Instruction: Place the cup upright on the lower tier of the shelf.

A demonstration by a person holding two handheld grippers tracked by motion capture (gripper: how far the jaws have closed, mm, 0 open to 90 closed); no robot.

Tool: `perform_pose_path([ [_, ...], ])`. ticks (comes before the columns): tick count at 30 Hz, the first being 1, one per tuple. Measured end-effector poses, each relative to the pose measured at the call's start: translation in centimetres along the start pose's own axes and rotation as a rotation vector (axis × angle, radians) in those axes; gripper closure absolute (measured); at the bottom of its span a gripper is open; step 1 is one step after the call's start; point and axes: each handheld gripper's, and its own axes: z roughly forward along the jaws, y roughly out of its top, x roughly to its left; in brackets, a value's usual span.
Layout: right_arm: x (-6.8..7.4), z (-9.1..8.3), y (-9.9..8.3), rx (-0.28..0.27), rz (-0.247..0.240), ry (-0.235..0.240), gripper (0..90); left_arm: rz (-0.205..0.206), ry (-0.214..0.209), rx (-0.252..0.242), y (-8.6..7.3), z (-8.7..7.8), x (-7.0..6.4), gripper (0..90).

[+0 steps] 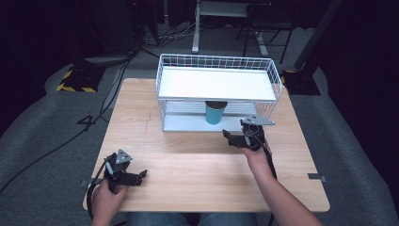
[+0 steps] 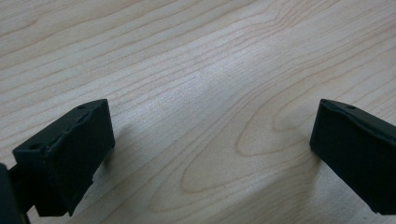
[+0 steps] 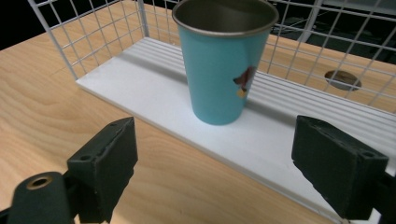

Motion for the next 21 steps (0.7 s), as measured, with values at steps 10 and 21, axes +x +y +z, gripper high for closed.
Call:
perform_pose_path([
  [10,-1.7,-4.1,-1.7,0.018,-0.031,0.021,15.6,0.003,0.0,0.0,0.0,0.0,0.1,0.3],
  [21,-2.9,-7.8,-4.2,0.032,-0.014,0.069,15.9,0.004,0.0,0.004,0.1,0.0,0.2,0.5],
])
